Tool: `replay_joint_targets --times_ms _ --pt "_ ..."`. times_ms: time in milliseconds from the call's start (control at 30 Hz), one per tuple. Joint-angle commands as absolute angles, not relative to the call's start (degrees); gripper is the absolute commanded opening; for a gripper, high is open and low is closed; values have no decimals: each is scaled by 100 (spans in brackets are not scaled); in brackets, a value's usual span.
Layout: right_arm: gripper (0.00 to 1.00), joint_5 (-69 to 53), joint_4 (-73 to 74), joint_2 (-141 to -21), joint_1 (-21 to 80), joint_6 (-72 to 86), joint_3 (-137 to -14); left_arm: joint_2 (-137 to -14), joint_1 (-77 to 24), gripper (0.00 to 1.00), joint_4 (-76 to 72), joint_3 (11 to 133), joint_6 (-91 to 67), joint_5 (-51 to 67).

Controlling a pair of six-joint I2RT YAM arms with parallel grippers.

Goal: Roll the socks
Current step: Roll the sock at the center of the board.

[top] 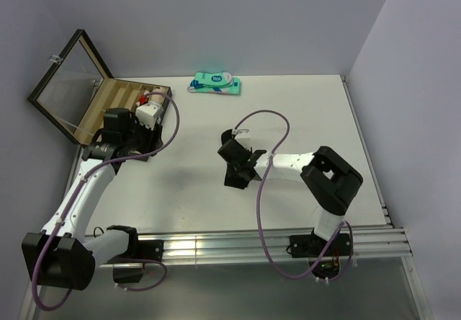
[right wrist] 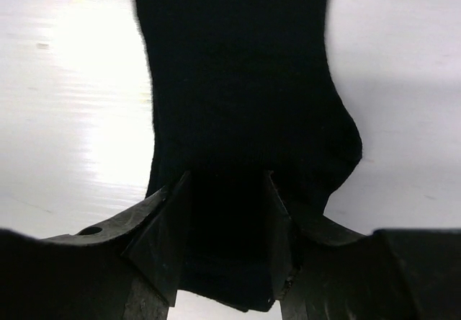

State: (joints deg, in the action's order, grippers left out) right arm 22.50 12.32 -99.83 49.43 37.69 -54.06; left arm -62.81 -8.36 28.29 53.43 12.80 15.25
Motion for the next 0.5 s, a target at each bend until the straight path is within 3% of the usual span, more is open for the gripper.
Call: replay_joint_targets --times_ms 0,267,467 --pt "50 1741 1248 -10598 5386 4350 -5624 -6328 -896 54 2689 5291 1380 1556" --pt "51 1845 1125 -11180 5932 5553 -6381 -6328 -914 54 2777 5335 1468 1477" --pt "51 2039 888 -10750 6003 5258 -6222 -6223 -914 55 2760 5273 1520 1441"
